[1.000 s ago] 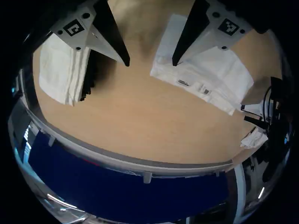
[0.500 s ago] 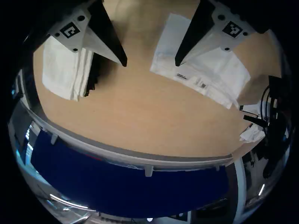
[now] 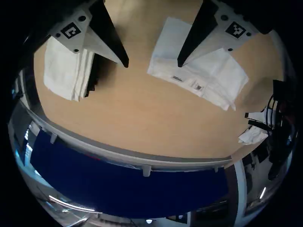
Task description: Fold towel
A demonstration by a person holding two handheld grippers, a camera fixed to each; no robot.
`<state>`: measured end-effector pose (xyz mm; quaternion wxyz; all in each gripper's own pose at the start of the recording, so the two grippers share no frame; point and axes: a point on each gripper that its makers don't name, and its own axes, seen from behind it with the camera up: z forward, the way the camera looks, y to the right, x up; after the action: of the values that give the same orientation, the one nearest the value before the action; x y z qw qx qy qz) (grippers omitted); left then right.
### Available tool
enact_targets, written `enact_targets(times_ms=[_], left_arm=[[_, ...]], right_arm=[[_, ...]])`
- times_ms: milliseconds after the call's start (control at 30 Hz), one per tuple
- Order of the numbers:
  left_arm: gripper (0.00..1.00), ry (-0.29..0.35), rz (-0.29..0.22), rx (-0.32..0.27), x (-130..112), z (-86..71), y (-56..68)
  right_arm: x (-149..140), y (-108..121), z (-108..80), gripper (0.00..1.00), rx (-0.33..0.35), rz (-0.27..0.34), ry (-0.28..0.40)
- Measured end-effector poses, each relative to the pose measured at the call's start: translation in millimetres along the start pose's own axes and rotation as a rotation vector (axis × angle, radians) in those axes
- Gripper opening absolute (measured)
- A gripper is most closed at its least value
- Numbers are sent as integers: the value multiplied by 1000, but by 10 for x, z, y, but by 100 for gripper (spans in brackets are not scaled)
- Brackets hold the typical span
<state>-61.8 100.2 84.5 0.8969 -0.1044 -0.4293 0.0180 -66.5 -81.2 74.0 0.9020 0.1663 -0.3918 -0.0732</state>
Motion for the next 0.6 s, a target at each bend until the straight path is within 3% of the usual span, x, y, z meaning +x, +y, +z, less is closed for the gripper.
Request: enact_targets(times_ms=[300, 600], left_arm=[[93, 15, -31, 42, -211, -241, -168], [93, 29, -96, 92, -529, -574, -397]], right_arm=[[-29, -288, -56, 100, 73, -42, -12], [-37, -656, -63, 100, 163, -92, -28]])
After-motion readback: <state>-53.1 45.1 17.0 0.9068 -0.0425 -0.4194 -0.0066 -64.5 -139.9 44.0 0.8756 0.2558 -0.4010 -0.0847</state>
